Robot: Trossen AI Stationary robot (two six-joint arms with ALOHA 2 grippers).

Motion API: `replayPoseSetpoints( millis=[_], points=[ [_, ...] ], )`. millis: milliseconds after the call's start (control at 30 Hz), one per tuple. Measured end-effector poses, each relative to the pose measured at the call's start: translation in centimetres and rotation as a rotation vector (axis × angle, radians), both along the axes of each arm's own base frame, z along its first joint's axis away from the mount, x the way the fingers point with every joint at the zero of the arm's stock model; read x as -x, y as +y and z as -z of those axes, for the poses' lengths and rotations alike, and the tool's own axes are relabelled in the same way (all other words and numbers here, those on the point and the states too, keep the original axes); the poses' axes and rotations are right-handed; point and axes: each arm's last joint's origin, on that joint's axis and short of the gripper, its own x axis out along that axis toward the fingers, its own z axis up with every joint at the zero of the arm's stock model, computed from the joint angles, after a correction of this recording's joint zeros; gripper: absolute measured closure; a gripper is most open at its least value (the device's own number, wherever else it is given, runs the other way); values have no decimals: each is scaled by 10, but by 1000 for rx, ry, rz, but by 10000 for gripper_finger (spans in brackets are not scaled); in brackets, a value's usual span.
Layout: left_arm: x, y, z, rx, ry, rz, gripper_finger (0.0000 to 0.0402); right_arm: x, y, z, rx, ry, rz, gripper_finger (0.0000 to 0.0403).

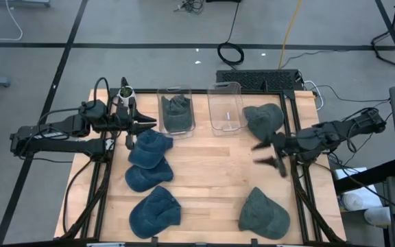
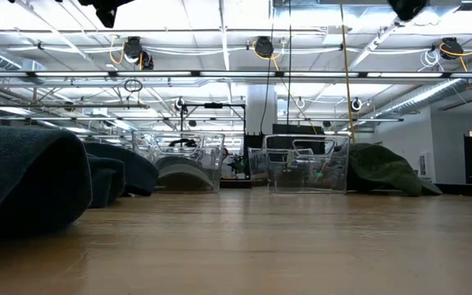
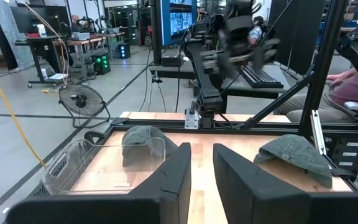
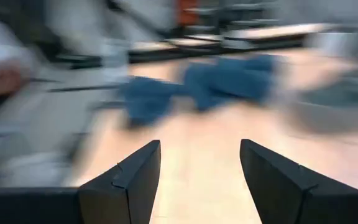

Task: Pick & Place hat
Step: Put the top gray cap into the left transparent bin

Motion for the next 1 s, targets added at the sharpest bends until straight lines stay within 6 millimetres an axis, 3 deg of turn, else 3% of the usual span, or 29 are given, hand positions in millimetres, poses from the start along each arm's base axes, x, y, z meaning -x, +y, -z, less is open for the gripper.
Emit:
replayPoseSetpoints(
  millis=[167, 333, 667, 800, 1000],
  points=[
    [0, 0, 0, 0, 0, 0, 323, 2, -29, 16, 233, 170, 339, 195],
    [0, 0, 0, 0, 0, 0, 324, -3, -67, 31, 282, 373, 537, 195],
    [0, 0, 0, 0, 0, 0, 325, -13, -159, 73, 105, 717, 617, 179],
    [0, 0, 0, 0, 0, 0, 325, -12, -174, 83, 146, 796, 583, 183],
    [0, 0, 0, 0, 0, 0, 325, -14, -178, 89, 192, 847, 515, 192]
  ],
)
